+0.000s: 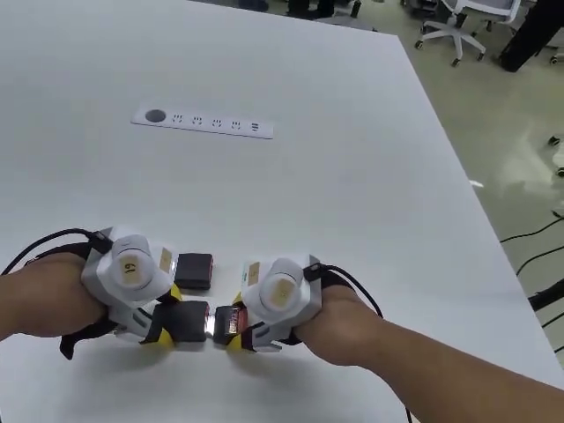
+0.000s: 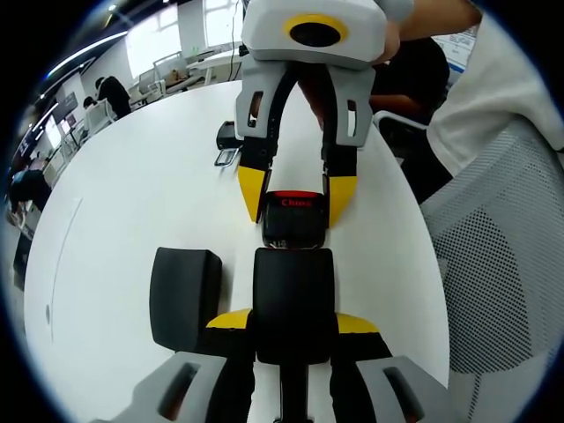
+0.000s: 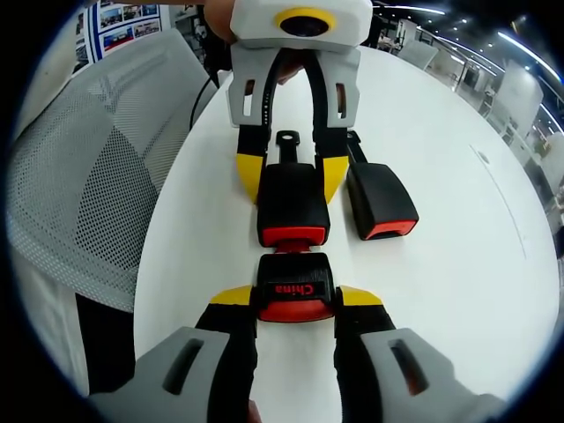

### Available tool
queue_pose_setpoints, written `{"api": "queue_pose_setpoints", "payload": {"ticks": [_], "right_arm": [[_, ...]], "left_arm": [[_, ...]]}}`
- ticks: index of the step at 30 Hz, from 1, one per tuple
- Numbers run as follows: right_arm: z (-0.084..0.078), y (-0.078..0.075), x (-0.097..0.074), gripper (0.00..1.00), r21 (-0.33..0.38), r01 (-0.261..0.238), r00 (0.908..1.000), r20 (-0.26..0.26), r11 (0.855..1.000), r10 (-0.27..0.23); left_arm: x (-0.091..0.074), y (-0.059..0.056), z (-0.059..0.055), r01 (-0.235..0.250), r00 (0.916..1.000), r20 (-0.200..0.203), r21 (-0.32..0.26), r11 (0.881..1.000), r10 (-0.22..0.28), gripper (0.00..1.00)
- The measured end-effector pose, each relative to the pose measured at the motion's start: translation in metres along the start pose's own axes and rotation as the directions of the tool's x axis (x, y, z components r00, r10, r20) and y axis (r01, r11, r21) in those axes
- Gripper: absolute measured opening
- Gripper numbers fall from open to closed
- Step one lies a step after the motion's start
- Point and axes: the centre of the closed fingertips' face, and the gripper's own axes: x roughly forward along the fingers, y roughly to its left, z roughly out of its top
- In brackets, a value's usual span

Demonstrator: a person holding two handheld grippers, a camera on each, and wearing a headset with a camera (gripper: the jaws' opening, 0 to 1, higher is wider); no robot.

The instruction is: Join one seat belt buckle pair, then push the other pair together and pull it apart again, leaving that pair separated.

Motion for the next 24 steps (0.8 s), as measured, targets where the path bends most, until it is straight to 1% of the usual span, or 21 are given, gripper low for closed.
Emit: {"api": "queue_pose_setpoints", "payload": {"ticks": [4, 8, 13, 20, 22, 23, 24], "right_arm": [[0.0002, 0.0006, -0.0011, 0.31, 0.007, 0.002, 1.0, -0.004, 1.0, -0.002], [-0.0012, 0.0, 0.0004, 0.32, 0.01, 0.003, 1.0, -0.008, 1.0, -0.002], [-0.0021, 0.0003, 0.0003, 0.33, 0.001, 0.004, 0.9999, -0.011, 1.0, -0.004], [-0.0023, 0.0005, 0.0008, 0.33, 0.001, 0.007, 0.9999, -0.01, 1.0, -0.007], [-0.0024, 0.0004, 0.0009, 0.33, 0.001, 0.006, 0.9999, -0.008, 1.0, -0.006], [-0.0026, 0.0002, 0.0011, 0.33, 0.01, 0.003, 1.0, -0.009, 1.0, -0.002], [-0.0022, 0.0004, 0.0016, 0.33, 0.033, -0.005, 0.9999, -0.011, 0.999, 0.005]], "left_arm": [[0.0001, -0.0002, 0.0001, -0.003, 1.0, -0.002, -0.005, 1.0, 0.003, 0.32], [0.0001, -0.0026, 0.0031, -0.012, 0.9994, -0.032, -0.002, 1.0, 0.012, 0.33], [0.0001, -0.0026, 0.003, -0.014, 0.9984, -0.055, 0.001, 1.0, 0.014, 0.33], [0.0013, -0.0004, 0.0, -0.017, 0.9986, -0.051, -0.001, 1.0, 0.017, 0.34], [0.0018, 0.0003, -0.0008, -0.021, 0.9983, -0.055, -0.001, 1.0, 0.021, 0.34], [0.0017, -0.0001, -0.0002, -0.022, 0.9982, -0.057, -0.001, 1.0, 0.022, 0.34], [0.0016, -0.0002, -0.0001, -0.022, 0.9982, -0.056, 0.0, 1.0, 0.022, 0.34]]}}
